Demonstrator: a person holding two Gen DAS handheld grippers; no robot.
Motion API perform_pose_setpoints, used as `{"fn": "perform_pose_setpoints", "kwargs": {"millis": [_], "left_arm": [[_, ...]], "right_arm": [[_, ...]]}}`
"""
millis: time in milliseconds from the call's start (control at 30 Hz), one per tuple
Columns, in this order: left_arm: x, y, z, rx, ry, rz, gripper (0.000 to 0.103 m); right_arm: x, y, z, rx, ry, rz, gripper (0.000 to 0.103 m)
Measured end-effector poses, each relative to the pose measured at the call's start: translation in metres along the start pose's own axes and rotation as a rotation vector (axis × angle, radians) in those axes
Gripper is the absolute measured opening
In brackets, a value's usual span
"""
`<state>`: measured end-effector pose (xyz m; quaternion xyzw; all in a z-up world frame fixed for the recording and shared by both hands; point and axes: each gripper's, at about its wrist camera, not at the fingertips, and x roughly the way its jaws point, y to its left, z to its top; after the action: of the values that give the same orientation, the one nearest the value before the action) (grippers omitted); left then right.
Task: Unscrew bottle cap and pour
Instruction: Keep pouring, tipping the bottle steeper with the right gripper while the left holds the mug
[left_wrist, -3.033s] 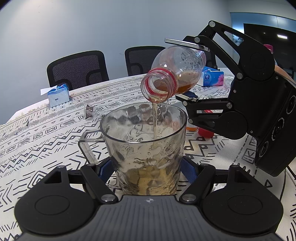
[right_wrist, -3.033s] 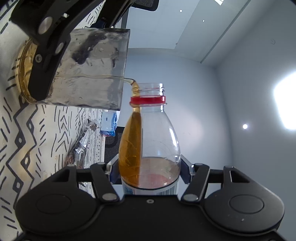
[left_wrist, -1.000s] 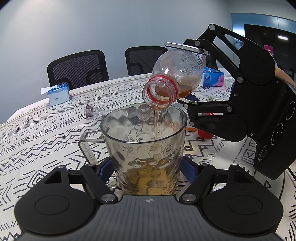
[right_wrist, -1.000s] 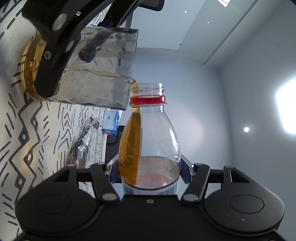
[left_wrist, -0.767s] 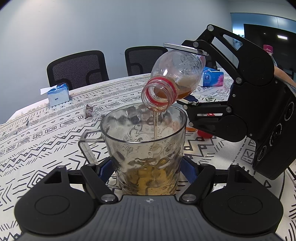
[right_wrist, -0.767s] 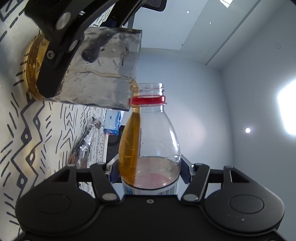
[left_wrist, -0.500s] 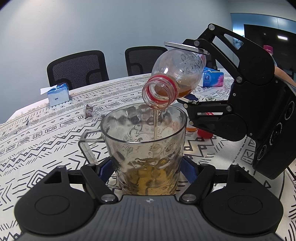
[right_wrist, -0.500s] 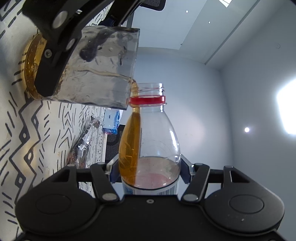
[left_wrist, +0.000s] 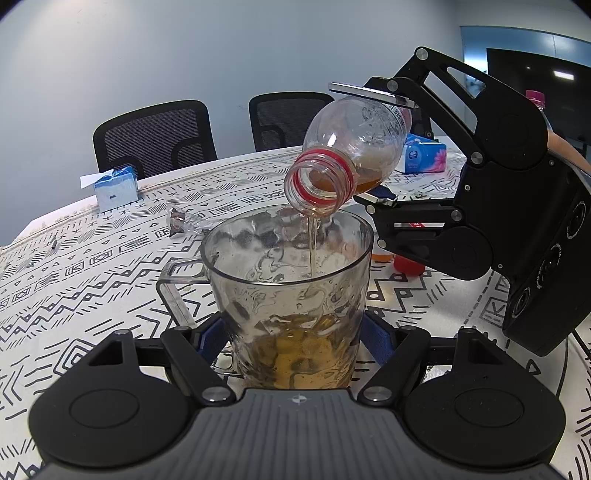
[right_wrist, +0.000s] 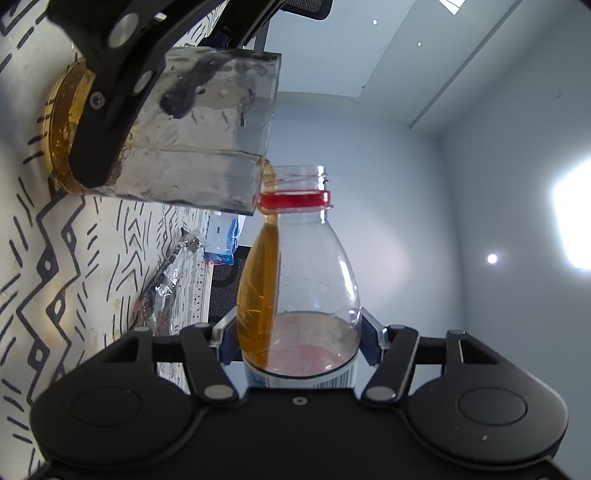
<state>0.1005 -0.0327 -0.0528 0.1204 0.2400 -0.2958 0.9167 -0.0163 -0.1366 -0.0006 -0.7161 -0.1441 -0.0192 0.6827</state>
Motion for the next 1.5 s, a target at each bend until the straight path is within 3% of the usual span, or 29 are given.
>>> {"fn": "perform_pose_setpoints", "kwargs": {"millis": [333, 400, 1000, 1100, 1500], "left_arm": [[0.001, 0.0, 0.0, 0.002, -0.001, -0.003, 0.073], [0.001, 0.0, 0.0, 0.001, -0.002, -0.003, 0.073], [0.003, -0.001, -0.001, 0.004, -0.002, -0.002, 0.073], [0.003, -0.001, -0.001, 0.004, -0.002, -0.002, 0.073], [0.002, 0.001, -0.001, 0.004, -0.001, -0.002, 0.073]], "right_arm": [[-0.011, 0.02, 0.002, -0.002, 0.0, 0.001, 0.065], [-0.015, 0.034, 0.017, -0.003, -0.001, 0.002, 0.065], [0.027, 0.061, 0.016, -0.007, -0.003, -0.002, 0.065], [0.065, 0.11, 0.01, -0.012, -0.001, -0.014, 0.065], [0.059, 0.1, 0.001, -0.019, -0.003, -0.013, 0.065]]}}
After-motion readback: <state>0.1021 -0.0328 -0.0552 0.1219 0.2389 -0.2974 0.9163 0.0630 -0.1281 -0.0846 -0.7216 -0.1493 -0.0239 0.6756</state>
